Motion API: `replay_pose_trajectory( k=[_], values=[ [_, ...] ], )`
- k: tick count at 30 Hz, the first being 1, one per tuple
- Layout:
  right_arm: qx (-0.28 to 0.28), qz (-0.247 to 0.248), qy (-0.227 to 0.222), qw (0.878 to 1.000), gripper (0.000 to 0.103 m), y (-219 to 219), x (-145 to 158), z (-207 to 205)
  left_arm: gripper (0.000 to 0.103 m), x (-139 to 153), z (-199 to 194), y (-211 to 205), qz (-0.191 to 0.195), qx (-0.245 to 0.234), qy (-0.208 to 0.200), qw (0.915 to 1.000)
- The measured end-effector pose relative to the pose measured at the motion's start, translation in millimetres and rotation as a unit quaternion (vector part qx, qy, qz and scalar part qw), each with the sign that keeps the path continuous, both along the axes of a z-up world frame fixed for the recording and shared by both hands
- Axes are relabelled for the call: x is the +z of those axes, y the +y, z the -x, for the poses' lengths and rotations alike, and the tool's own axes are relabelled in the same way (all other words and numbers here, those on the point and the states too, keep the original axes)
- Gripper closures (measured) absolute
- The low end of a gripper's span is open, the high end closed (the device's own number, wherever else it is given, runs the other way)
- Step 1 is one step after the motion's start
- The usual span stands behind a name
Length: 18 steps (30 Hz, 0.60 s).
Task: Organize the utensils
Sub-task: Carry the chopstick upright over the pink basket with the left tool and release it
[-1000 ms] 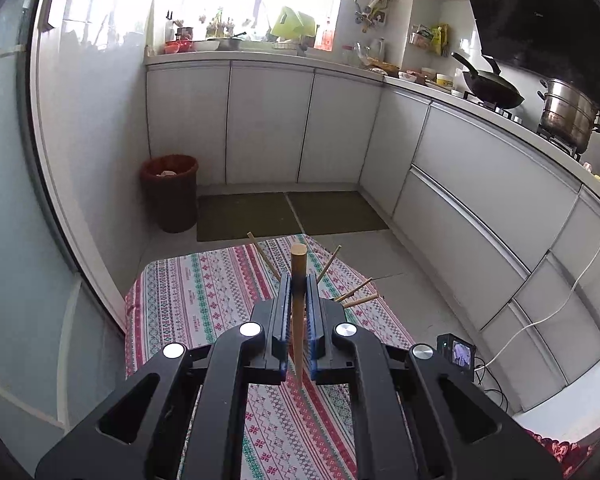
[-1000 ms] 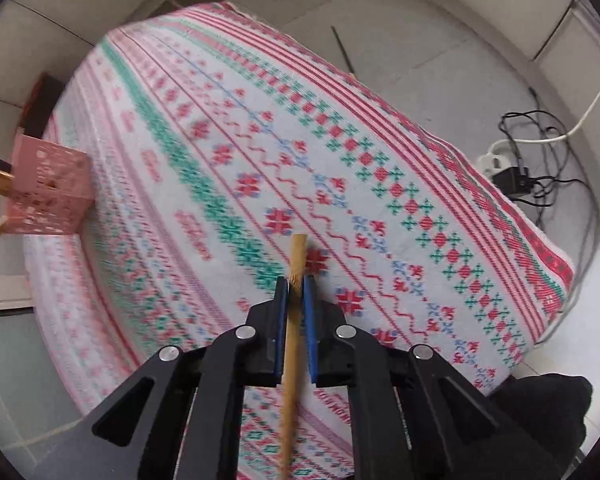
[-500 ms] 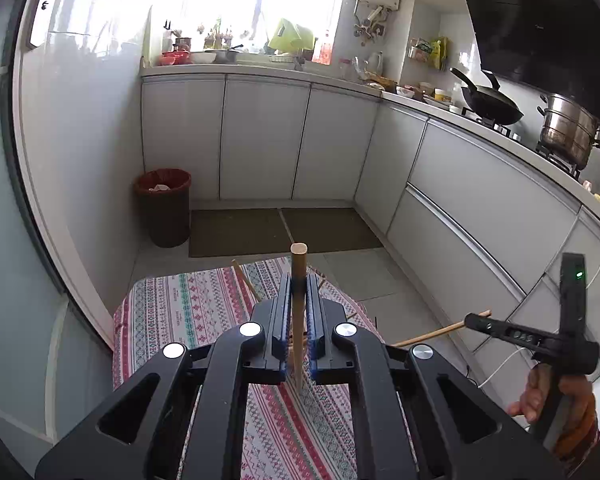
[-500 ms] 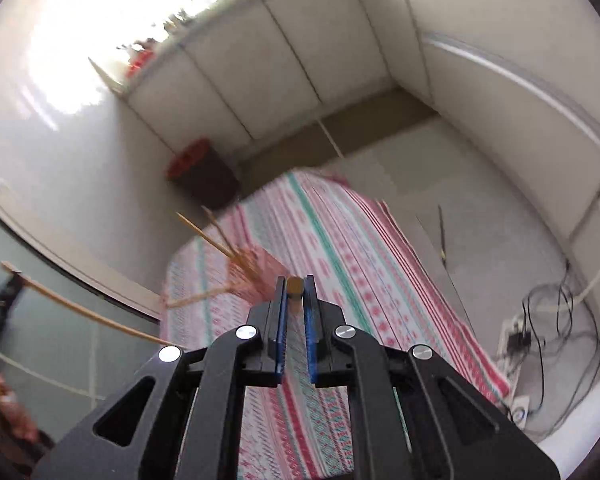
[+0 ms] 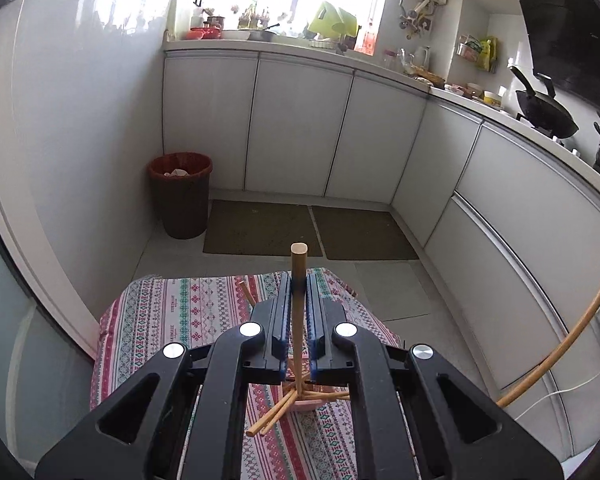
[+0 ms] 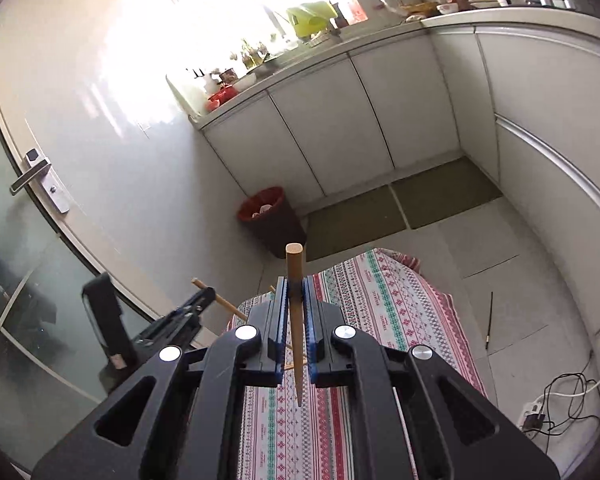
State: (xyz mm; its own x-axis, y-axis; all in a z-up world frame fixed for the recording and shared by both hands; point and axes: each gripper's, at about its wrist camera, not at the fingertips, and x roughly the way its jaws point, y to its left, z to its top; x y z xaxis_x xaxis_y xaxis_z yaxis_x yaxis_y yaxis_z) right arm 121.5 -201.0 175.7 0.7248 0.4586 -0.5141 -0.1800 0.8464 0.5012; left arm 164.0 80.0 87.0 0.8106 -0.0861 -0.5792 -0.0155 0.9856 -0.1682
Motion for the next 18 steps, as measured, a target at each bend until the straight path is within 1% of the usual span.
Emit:
replay_pose_trajectory(
  k=[2, 5, 6, 7, 9, 11, 12, 13, 15, 17, 18],
  values=[
    [0.000, 0.003, 0.006, 1.000, 0.095, 8.0, -8.5, -13.1, 0.096, -16.4, -11.2, -1.6, 0.002, 0.004, -0.002, 1.0000],
    [0.000, 0.012, 0.017, 1.000, 0.095, 18.2, -19.8, -29.1, 0.095, -38.6, -22.5, -7.4, -0.007, -0.004, 0.025, 0.9997],
    [0.000, 0.017, 0.020, 1.000, 0.095, 22.6, -23.7, -34.6, 0.088, -44.2, -22.2, -7.4, -0.008, -0.005, 0.032, 0.9994],
    [-0.002, 0.021, 0.021, 1.000, 0.095, 25.9, -27.6, -38.8, 0.072, -44.8, -20.4, -6.1, -0.007, -0.003, 0.031, 0.9995],
    [-0.003, 0.028, 0.026, 0.999, 0.095, 33.3, -35.3, -48.9, 0.062, -38.9, -5.9, 4.0, 0.001, 0.020, 0.006, 0.9998],
    [-0.007, 0.039, 0.026, 0.999, 0.095, 39.2, -43.1, -54.0, 0.059, -29.3, 8.6, 15.8, 0.021, 0.035, -0.021, 0.9989],
    [-0.010, 0.044, 0.025, 0.999, 0.095, 42.6, -46.8, -56.6, 0.055, -24.2, 16.6, 23.5, 0.036, 0.045, -0.033, 0.9978],
    [-0.013, 0.048, 0.024, 0.998, 0.095, 45.7, -51.7, -60.6, 0.050, -20.1, 21.0, 28.6, 0.043, 0.052, -0.039, 0.9970],
    [-0.019, 0.056, 0.023, 0.998, 0.095, 50.5, -61.3, -66.9, 0.048, -8.2, 28.4, 38.1, 0.045, 0.059, -0.048, 0.9961],
    [-0.026, 0.060, 0.019, 0.998, 0.095, 55.3, -72.4, -72.6, 0.043, -1.1, 37.4, 47.7, 0.053, 0.076, -0.064, 0.9936],
    [-0.031, 0.065, 0.017, 0.997, 0.095, 59.6, -77.2, -75.4, 0.038, 1.1, 39.2, 50.1, 0.054, 0.080, -0.069, 0.9930]
  ],
)
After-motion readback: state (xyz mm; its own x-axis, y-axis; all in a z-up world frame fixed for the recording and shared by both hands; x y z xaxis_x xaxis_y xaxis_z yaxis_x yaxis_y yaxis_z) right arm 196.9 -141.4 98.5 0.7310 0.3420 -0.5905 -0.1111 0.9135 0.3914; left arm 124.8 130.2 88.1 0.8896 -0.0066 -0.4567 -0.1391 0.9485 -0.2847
